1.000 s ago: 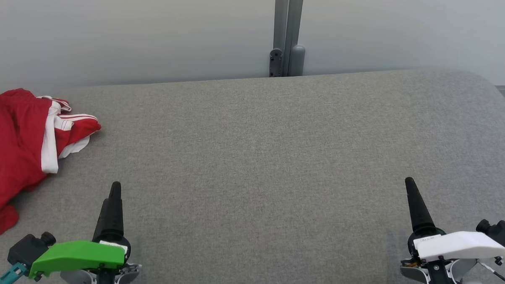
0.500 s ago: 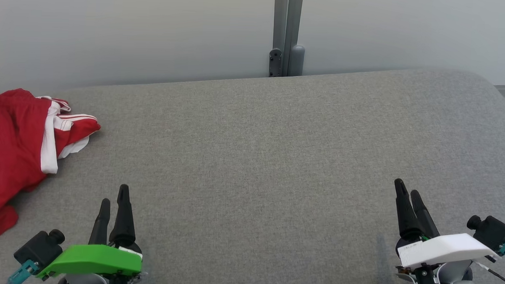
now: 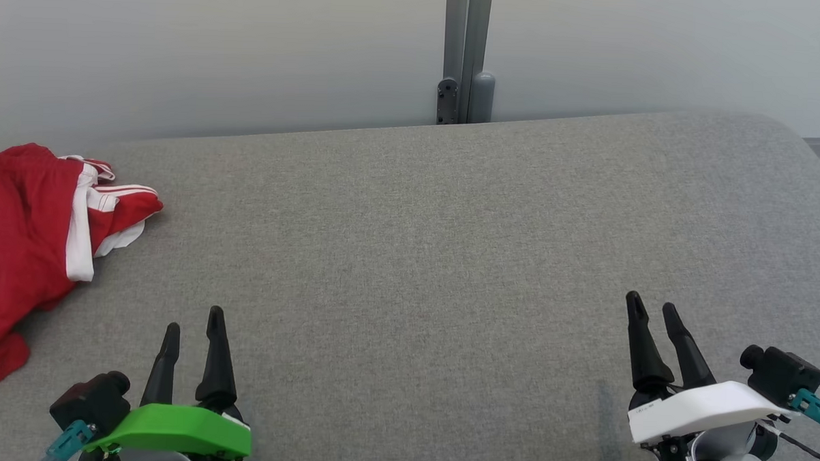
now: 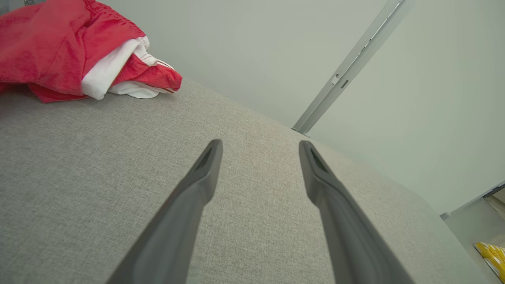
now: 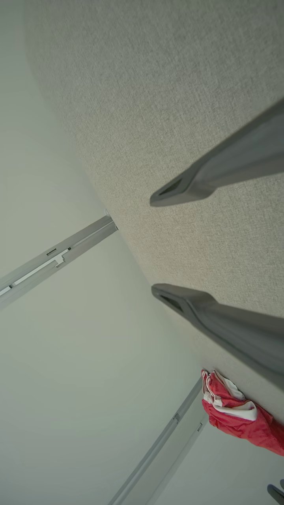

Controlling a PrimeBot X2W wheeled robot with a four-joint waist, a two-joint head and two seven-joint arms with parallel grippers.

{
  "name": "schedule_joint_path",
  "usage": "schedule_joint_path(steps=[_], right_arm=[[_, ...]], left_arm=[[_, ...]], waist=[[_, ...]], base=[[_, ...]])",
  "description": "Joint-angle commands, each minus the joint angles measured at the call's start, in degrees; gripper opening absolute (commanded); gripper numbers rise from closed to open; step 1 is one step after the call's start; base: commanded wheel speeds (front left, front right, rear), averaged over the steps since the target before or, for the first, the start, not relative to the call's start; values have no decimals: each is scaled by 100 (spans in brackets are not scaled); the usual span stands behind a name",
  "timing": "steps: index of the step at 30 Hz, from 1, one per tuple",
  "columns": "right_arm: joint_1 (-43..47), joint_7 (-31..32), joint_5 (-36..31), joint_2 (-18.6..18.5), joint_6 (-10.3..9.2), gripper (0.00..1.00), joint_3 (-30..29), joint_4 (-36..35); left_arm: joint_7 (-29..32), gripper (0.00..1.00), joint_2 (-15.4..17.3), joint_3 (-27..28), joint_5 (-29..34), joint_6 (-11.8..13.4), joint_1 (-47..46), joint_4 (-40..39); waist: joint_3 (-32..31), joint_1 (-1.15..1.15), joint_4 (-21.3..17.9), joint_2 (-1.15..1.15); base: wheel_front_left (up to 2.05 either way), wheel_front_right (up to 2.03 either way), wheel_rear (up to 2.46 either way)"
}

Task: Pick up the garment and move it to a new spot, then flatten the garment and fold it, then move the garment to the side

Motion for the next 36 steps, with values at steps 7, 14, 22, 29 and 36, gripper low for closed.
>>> schedule_joint_path(steps=[7,14,22,29,36], right_arm=[[34,-167,-614,-39,2,100,69,-142],[73,-261,-1031,-43,3,100,128,-148],[98,-369,-1518,-46,3,100,181,-79],[126,-462,-1877,-48,3,100,245,-69],[170,-542,-2199,-51,3,100,290,-101]], left_arm=[[-156,100,70,-86,712,63,76,19],[-254,100,73,-128,1109,94,116,90],[-356,100,72,-183,1518,121,151,124],[-454,100,71,-249,1873,157,197,160],[-532,100,69,-295,2192,204,249,192]], waist=[[-1,0,4,0],[-5,0,6,0],[-10,0,3,0],[-19,0,2,0],[-34,0,5,0]], base=[[0,0,0],[0,0,0],[0,0,0],[0,0,0],[0,0,0]])
